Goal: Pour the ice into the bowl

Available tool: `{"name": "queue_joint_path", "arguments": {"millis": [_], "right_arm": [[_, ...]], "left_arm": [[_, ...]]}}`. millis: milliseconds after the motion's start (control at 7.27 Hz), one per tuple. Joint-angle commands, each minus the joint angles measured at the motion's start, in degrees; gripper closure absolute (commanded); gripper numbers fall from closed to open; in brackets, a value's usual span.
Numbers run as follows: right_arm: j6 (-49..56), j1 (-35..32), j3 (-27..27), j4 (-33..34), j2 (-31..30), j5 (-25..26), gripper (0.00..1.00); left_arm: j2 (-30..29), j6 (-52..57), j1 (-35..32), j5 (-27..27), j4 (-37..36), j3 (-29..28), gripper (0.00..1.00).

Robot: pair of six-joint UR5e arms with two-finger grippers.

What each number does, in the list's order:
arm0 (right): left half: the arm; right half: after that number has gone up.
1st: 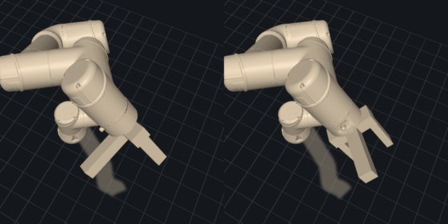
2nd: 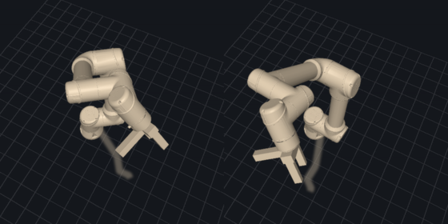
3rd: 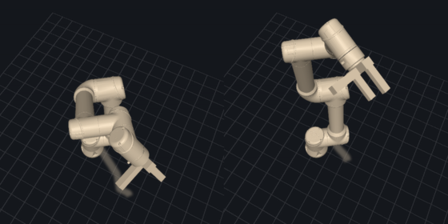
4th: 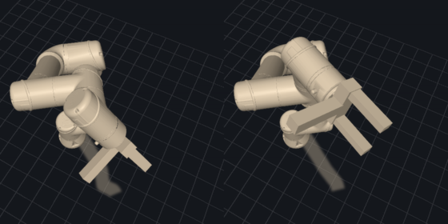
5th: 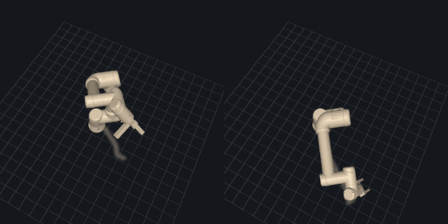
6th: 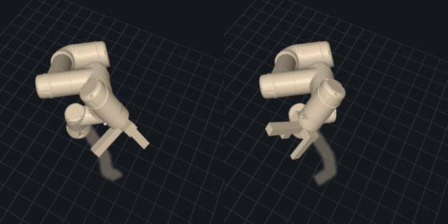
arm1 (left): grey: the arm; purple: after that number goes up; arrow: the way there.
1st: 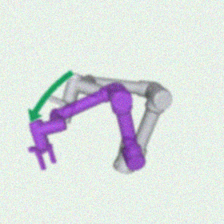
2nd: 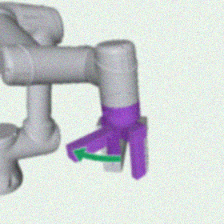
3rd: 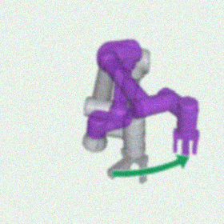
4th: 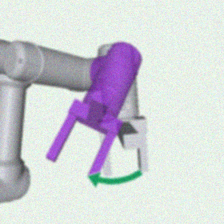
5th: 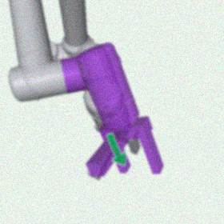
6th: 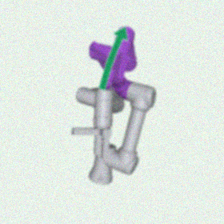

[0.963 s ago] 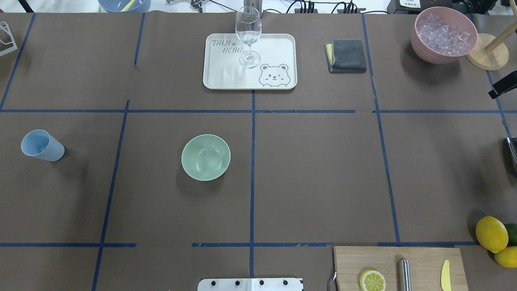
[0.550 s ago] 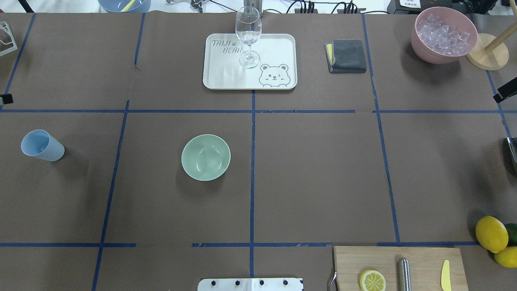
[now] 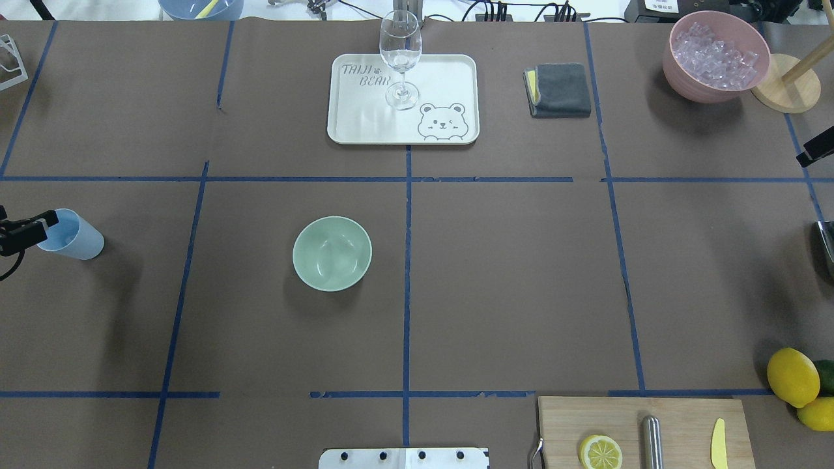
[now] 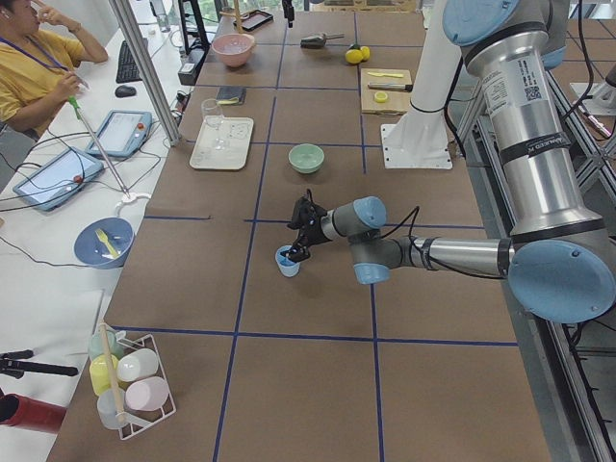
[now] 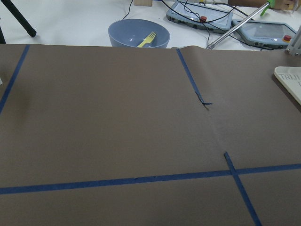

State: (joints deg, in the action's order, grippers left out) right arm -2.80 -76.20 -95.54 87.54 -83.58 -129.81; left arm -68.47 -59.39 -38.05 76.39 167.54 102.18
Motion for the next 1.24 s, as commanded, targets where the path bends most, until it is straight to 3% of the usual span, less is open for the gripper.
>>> {"name": "queue_joint_path", "arguments": {"millis": [0,275,688,1101], "right_arm": [[-0.01,0.0,0.0,0.0,-0.09,0.0,0.0],[0.08,0.0,0.09,0.0,-0.27,0.09,0.0],[0.08,0.0,0.18,0.0,-0.36,0.09,0.0],[0.25,0.0,0.27,0.0,-0.36,0.09,0.0]], "left_arm": [[2.11,-1.86,6.47,-8.6,0.51,-0.66,0.0],[2.2,-3.97,11.67,-12.92,0.33,-2.16,0.0],[1.42,-4.86,12.65,-12.4,0.51,-5.14,0.0],[-3.23,-4.77,12.65,-12.49,0.69,-9.01,0.0]]}}
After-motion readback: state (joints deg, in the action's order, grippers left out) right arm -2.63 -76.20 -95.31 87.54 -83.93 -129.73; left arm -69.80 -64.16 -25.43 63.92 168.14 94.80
